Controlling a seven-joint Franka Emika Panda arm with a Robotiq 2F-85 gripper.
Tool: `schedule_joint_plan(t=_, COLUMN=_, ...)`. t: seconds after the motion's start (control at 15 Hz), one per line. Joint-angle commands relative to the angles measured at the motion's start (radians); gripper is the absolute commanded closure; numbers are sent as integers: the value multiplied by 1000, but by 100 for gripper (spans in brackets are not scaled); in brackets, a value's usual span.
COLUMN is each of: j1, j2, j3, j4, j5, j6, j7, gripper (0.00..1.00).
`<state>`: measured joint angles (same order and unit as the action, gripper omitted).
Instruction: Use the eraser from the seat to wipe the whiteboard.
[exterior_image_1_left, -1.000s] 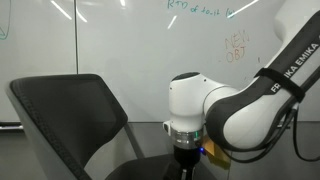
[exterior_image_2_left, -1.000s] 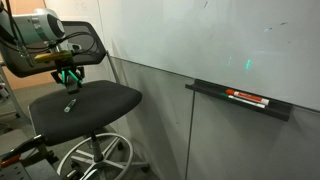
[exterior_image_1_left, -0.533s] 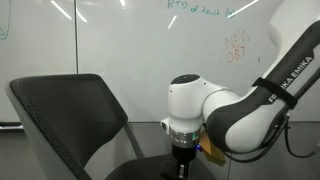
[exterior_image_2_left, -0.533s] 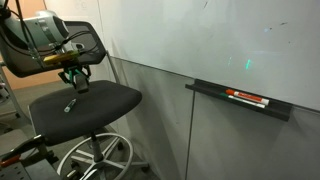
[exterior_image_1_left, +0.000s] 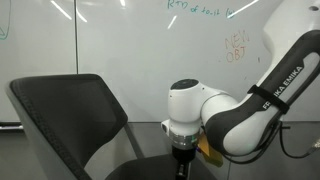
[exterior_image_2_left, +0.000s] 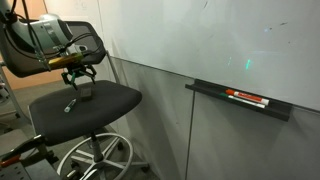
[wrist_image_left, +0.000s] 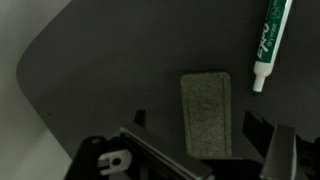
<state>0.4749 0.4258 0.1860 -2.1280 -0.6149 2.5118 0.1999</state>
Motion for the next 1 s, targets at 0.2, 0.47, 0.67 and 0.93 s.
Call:
schedule_joint_plan(t=0.2, j1=-18, j2=-53, j3=9, j4=-2, j5=53, j6=-72, j7=-27, gripper=0)
schedule_joint_plan(t=0.47, j1=-49, j2=-150, j3=32, j4=-24, j5=164, j6=-164, j7=-65, gripper=0)
schedule_joint_plan(t=0.67, j1=-68, j2=-215, j3=36, j4=-30, j5=197, j6=-207, j7=-68, gripper=0)
schedule_joint_plan(t=0.93, j1=-99, j2=-288, j3=35, j4=-42, j5=202, j6=-219, j7=-53, gripper=0)
